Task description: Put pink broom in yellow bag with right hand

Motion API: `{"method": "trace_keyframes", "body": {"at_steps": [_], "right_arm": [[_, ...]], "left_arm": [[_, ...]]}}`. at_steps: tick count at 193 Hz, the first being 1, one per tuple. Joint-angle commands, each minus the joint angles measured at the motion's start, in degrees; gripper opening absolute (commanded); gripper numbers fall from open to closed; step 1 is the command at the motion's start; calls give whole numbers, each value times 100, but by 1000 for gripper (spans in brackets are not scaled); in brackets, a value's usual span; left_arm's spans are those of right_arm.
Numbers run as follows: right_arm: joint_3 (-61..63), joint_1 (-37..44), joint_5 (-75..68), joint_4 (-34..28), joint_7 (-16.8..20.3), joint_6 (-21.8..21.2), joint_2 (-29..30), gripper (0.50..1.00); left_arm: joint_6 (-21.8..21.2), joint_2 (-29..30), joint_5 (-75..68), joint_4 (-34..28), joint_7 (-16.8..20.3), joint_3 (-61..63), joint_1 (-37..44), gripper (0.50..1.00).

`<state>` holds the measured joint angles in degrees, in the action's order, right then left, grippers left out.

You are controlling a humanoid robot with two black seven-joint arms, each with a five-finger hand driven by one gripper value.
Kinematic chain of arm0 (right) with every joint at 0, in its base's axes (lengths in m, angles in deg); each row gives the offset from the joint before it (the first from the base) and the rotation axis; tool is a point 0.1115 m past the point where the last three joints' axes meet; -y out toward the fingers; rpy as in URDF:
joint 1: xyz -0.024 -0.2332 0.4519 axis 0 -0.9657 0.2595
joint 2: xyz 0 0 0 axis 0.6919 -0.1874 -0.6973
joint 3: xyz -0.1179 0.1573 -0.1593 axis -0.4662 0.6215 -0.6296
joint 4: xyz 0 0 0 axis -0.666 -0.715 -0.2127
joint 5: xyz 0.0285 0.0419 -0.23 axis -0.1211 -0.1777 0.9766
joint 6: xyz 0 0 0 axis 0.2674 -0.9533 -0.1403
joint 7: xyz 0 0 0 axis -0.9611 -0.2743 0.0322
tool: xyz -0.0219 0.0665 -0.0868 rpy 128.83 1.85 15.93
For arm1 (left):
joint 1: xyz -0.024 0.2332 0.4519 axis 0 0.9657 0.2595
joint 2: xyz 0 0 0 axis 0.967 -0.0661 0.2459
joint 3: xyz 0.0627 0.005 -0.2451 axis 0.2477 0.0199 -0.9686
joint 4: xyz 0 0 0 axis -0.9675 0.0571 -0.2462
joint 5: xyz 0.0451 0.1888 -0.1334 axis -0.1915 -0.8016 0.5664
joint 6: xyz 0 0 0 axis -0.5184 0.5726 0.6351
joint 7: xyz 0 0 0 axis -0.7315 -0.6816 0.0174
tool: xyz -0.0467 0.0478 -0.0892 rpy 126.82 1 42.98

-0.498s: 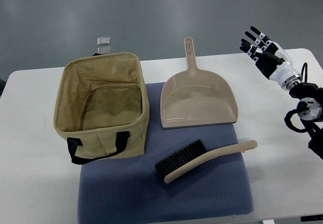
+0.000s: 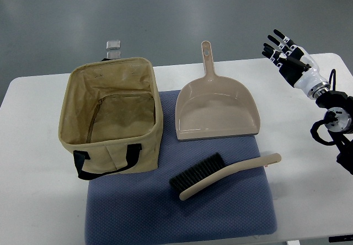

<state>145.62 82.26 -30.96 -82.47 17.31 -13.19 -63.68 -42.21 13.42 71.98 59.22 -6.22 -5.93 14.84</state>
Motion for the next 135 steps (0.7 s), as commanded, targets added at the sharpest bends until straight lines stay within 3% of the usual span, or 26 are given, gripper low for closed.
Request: {"method": "trace_keyframes", "body": {"at_steps": [1,135], "right_arm": [[1,9,-9,0,0,1,1,930],[1,9,-9,0,0,-140,1,930]], "left_arm": [[1,0,-6,7,0,3,0,1000],[1,0,-6,-2,0,3,0,1000]]}}
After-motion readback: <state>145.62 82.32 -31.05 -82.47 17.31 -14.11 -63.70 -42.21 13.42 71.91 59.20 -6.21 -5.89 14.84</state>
